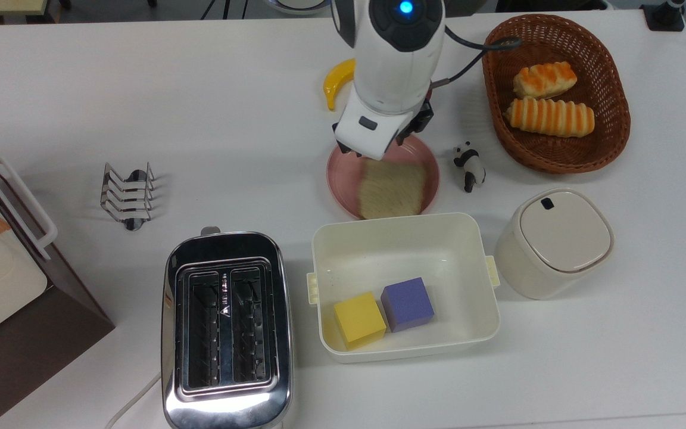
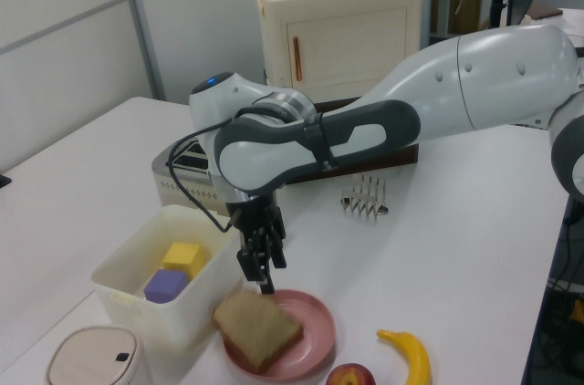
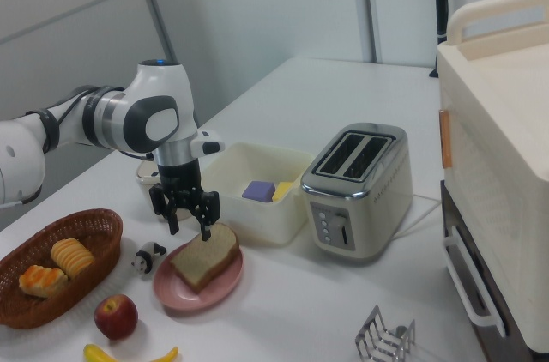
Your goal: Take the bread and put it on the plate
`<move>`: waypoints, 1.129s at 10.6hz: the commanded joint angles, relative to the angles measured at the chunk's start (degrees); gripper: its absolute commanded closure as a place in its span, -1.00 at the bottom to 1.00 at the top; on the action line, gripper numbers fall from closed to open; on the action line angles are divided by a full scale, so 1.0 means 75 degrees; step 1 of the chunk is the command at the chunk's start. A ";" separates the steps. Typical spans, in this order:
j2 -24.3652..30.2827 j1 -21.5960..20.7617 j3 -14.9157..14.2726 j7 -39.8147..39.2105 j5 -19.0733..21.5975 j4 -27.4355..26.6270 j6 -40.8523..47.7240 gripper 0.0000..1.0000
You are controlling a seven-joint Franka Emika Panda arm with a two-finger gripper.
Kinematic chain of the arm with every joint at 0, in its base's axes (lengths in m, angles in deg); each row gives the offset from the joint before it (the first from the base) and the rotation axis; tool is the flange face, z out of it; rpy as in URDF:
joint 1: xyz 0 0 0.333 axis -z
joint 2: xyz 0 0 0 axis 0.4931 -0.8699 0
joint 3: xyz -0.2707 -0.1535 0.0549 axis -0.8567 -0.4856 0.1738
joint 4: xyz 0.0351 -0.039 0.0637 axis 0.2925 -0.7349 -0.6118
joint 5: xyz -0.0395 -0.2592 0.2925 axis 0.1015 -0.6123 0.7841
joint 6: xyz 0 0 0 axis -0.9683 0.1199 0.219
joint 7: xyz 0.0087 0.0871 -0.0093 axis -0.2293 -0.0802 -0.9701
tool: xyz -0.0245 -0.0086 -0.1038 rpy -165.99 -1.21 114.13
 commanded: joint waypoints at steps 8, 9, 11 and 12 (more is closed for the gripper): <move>0.1078 0.0915 -0.0338 0.0090 -0.0743 0.0160 0.0229 -1.00; 0.1102 0.1125 -0.0350 0.0008 -0.0779 0.0288 0.0217 -1.00; 0.1172 0.1582 -0.0351 -0.0226 -0.0733 0.0301 0.0217 -1.00; 0.1219 0.1701 -0.0351 -0.0227 -0.0721 0.0301 0.0194 -1.00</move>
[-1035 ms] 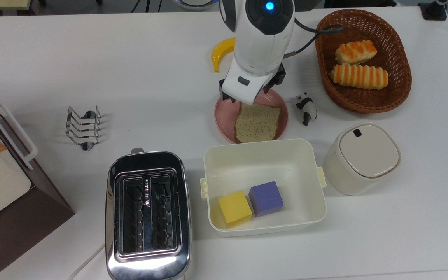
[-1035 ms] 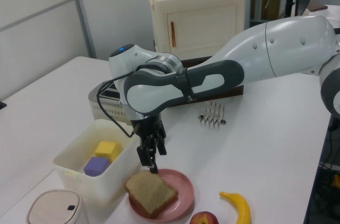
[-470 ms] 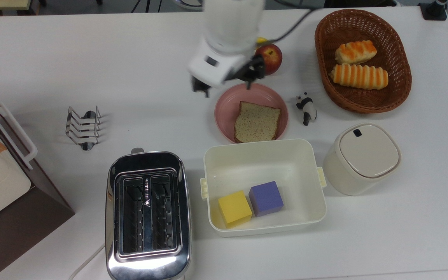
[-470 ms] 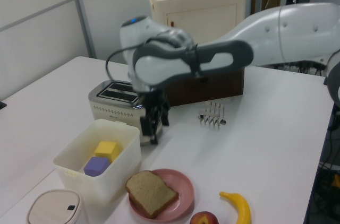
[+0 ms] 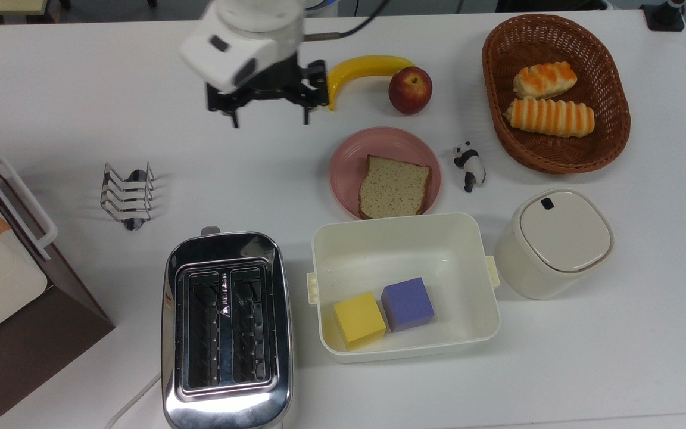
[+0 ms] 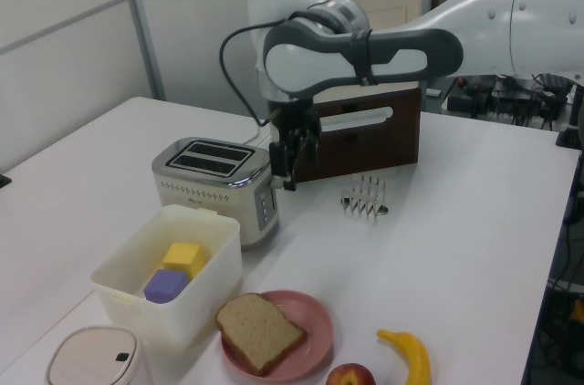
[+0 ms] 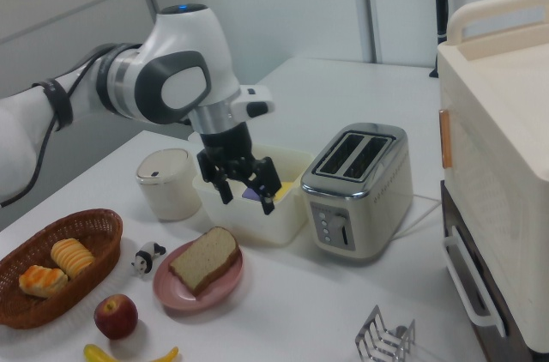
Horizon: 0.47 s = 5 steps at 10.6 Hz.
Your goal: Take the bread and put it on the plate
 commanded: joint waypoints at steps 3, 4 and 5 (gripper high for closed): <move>0.0260 0.0463 -0.0021 -0.0100 -0.0087 -0.0066 0.0055 -1.00; 0.0295 0.0486 -0.0032 -0.0087 -0.0064 -0.0066 0.0043 -1.00; 0.0318 0.0545 -0.0021 -0.0087 -0.0063 -0.0066 0.0043 -1.00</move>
